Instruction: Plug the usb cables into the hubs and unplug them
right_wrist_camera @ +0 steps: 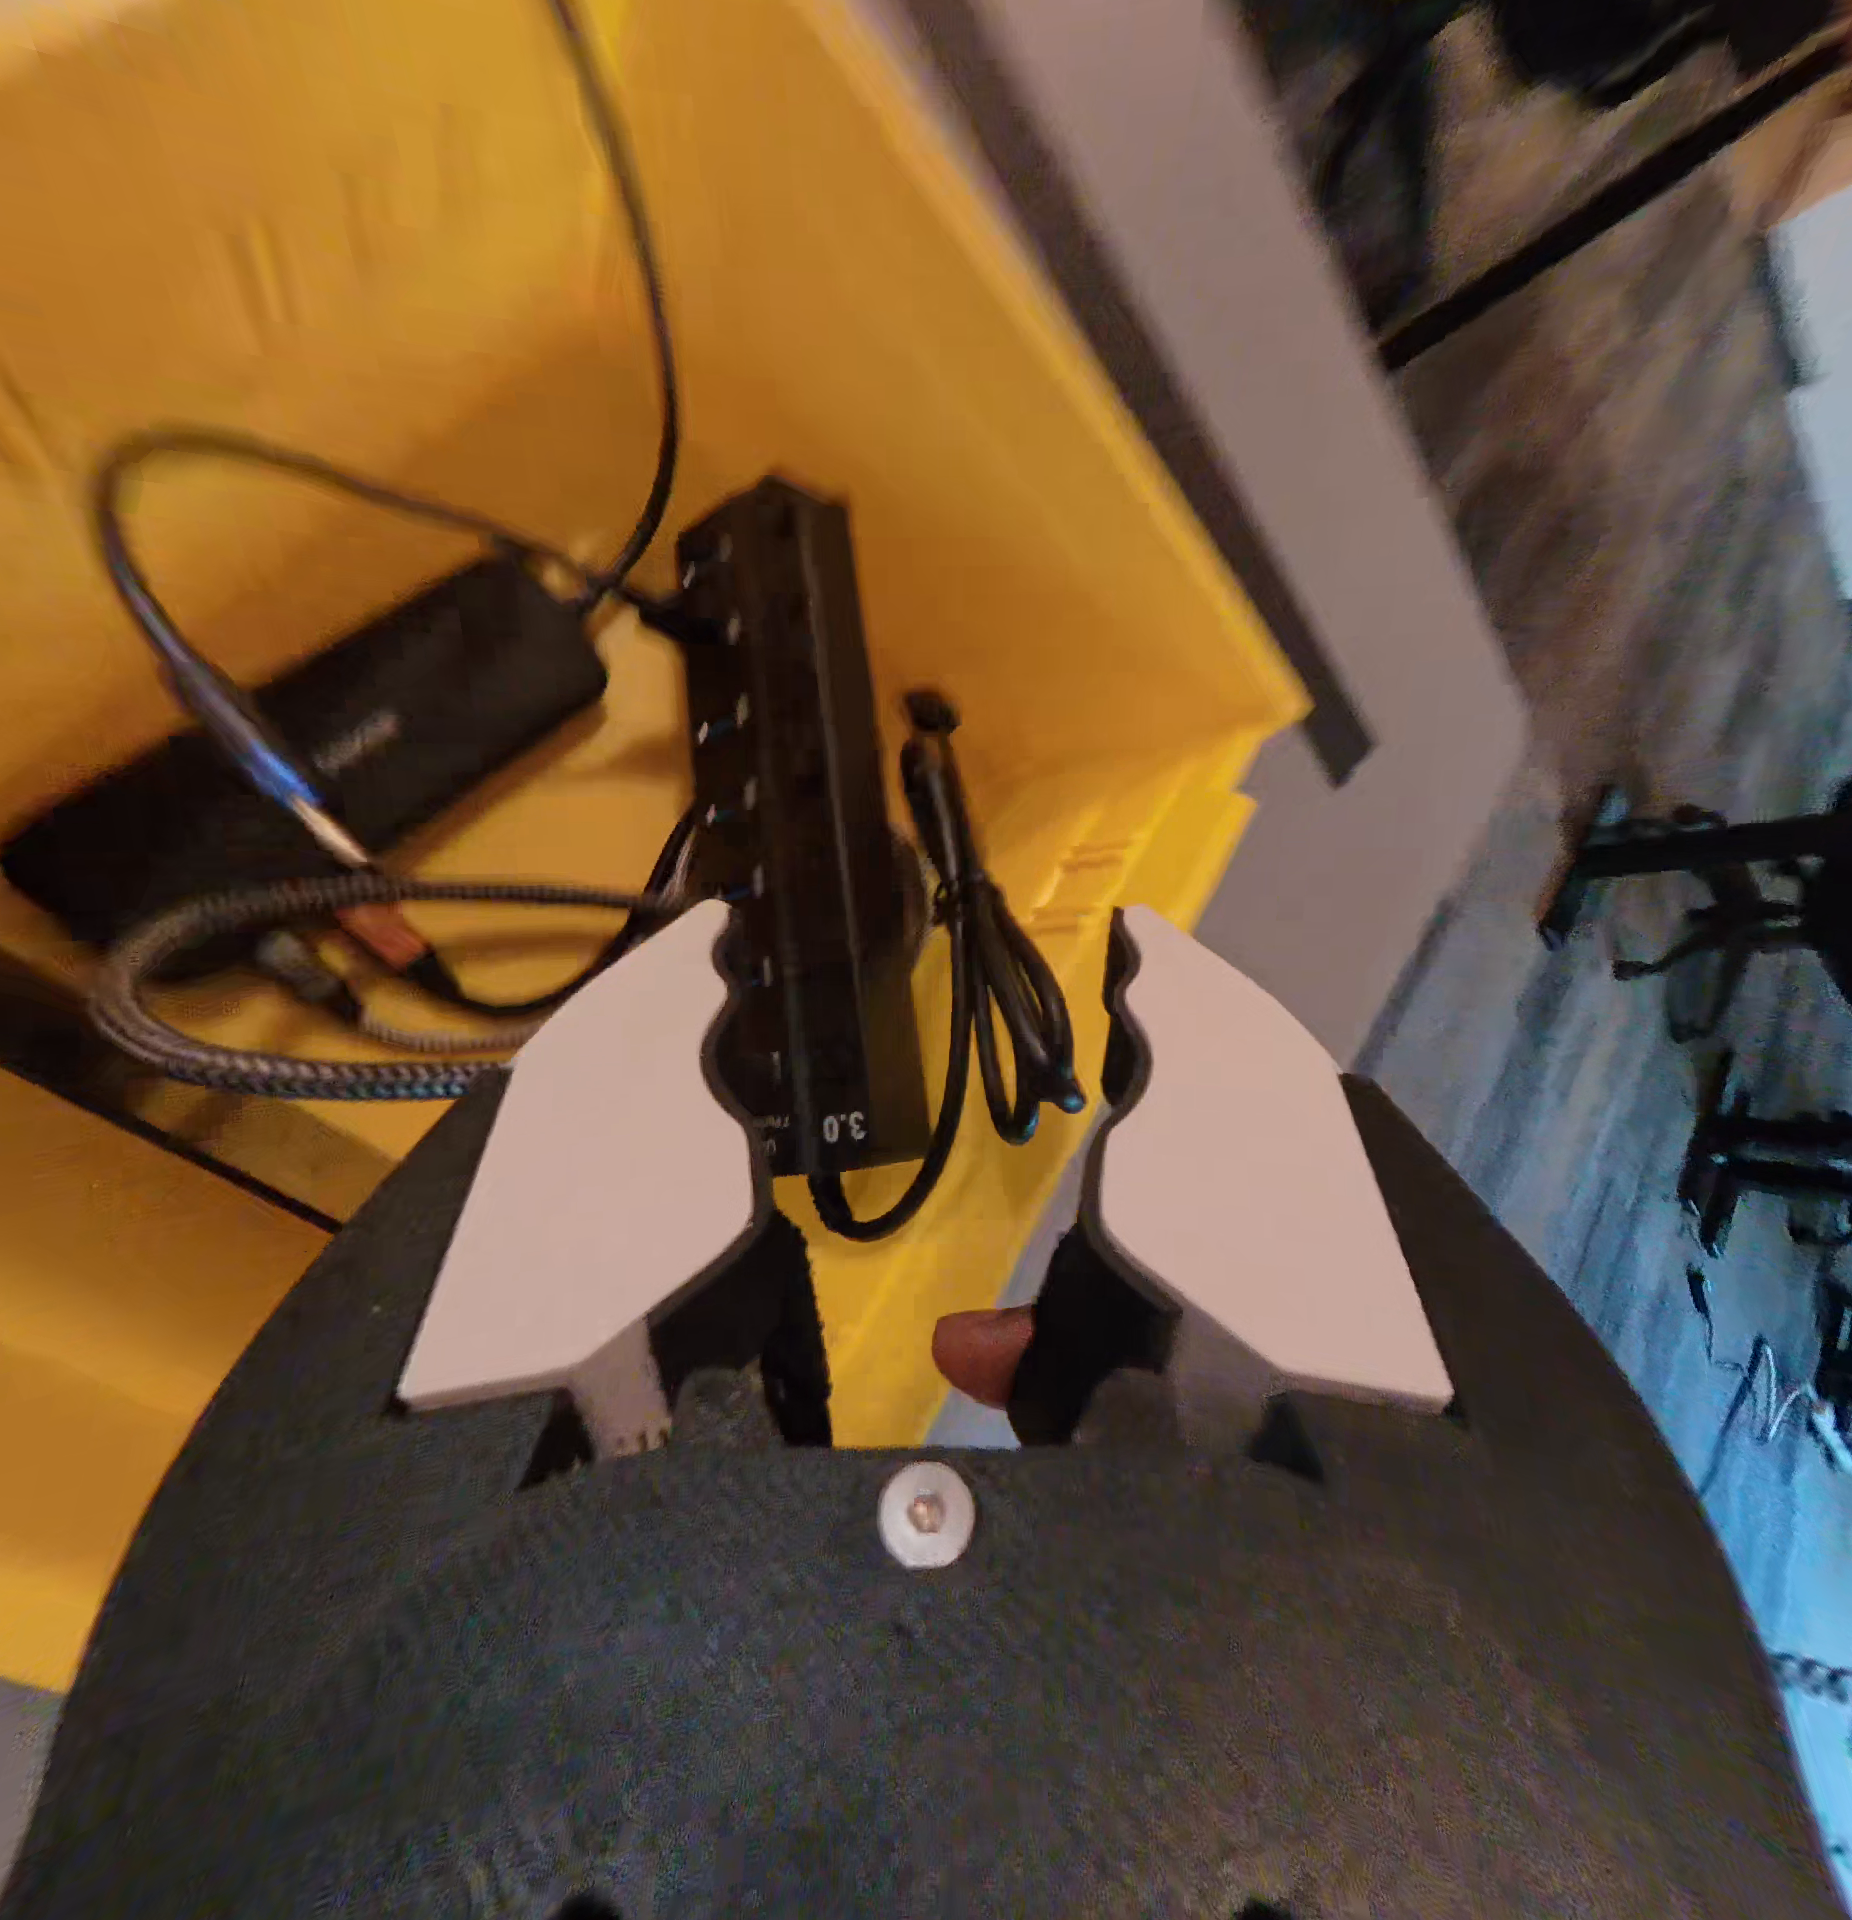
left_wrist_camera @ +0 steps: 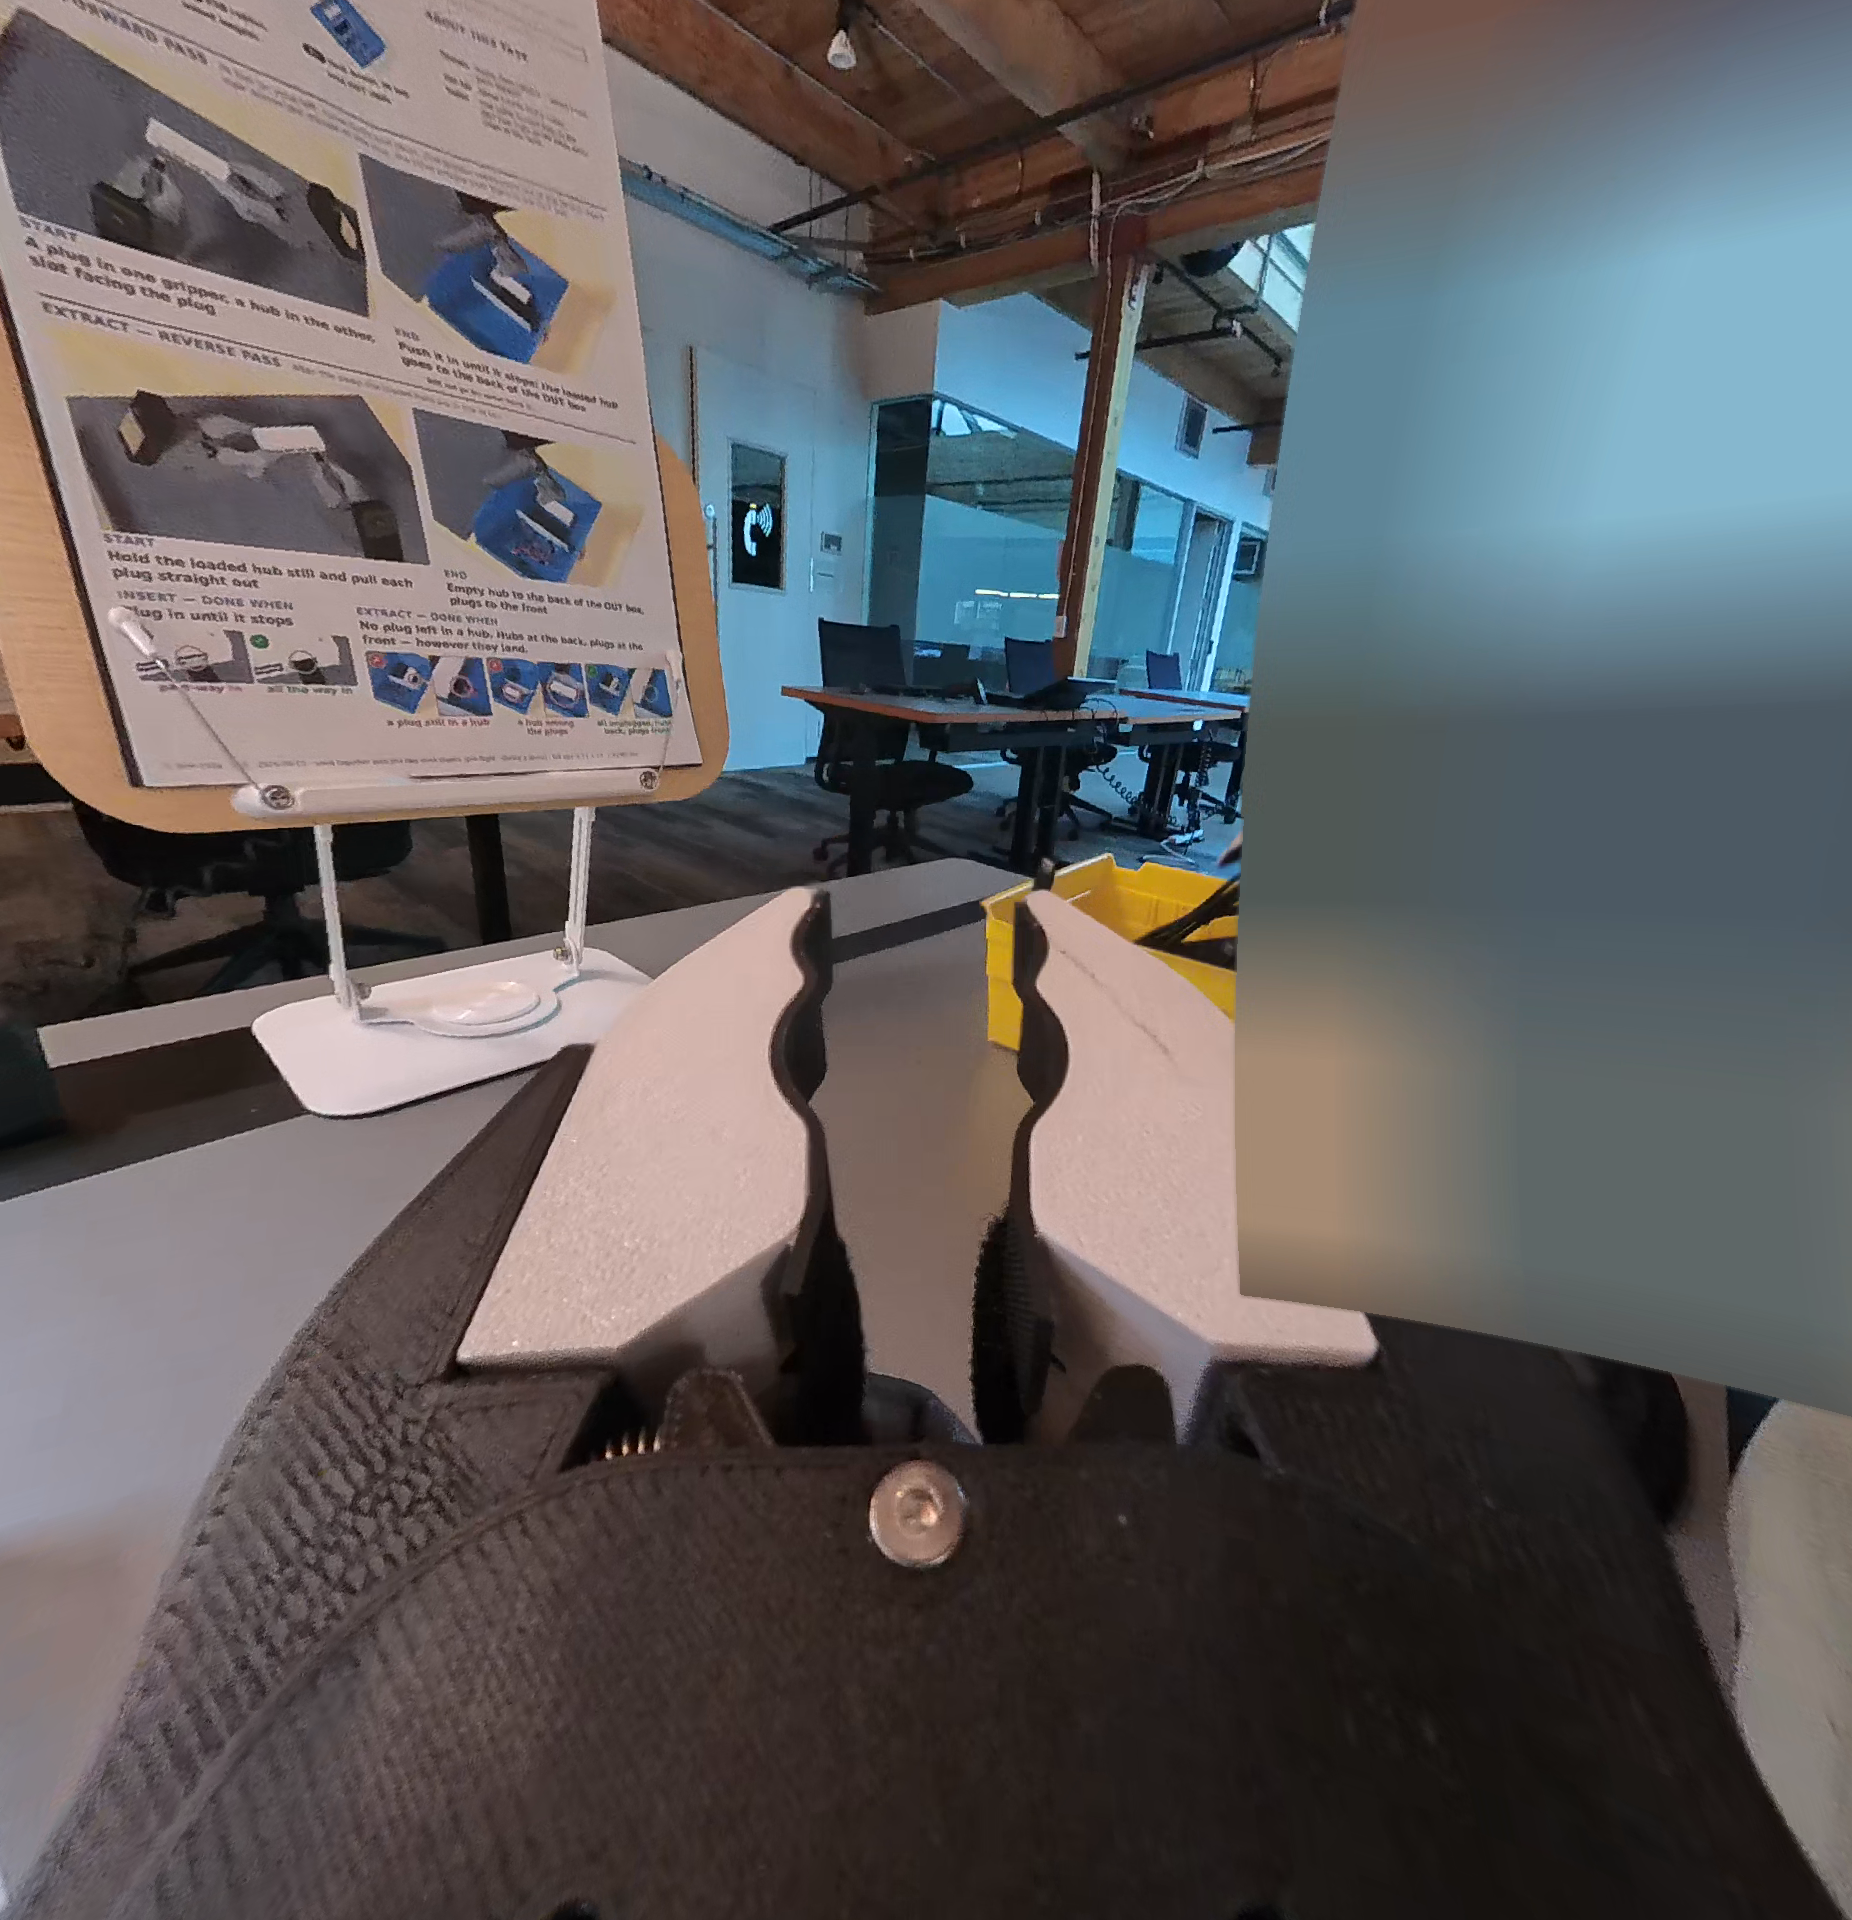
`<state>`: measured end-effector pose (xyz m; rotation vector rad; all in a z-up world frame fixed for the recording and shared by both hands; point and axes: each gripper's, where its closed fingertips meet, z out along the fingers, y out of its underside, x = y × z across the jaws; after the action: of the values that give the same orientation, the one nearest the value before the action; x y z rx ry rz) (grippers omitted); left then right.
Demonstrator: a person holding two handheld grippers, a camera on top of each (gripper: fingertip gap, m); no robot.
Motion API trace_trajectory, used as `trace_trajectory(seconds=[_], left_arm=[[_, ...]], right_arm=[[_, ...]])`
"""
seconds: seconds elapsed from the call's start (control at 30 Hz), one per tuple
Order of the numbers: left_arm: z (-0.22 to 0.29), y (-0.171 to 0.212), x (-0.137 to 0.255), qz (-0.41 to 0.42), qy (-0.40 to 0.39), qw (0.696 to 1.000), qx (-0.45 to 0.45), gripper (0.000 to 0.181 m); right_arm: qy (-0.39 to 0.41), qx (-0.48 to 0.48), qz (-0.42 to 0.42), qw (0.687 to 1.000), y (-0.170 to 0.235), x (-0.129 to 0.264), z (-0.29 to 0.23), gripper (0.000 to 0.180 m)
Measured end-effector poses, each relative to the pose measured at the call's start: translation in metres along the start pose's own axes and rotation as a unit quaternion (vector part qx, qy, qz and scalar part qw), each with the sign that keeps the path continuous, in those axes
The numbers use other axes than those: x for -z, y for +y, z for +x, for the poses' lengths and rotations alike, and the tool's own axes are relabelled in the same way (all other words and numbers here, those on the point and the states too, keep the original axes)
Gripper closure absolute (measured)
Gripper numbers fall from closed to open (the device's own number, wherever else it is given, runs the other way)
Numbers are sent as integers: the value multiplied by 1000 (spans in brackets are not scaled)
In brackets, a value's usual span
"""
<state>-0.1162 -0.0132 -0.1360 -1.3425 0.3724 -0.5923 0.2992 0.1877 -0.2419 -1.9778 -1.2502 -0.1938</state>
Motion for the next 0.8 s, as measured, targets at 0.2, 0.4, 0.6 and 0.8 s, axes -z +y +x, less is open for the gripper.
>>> trace_trajectory(seconds=[0.2,0.4,0.6,0.8], left_arm=[[-15,5,23,-54,-53,997,-7,124],[-57,25,86,-147,-194,969,-32,113],[-57,93,133,-318,-206,925,-40,111],[-78,120,138,-348,-235,902,-102,153]], right_arm=[[0,-167,174,970,-55,80,-36,90],[-102,-199,144,964,-38,92,-150,75],[-80,-193,72,975,-12,56,-201,101],[-37,-165,70,983,-25,38,-193,160]])
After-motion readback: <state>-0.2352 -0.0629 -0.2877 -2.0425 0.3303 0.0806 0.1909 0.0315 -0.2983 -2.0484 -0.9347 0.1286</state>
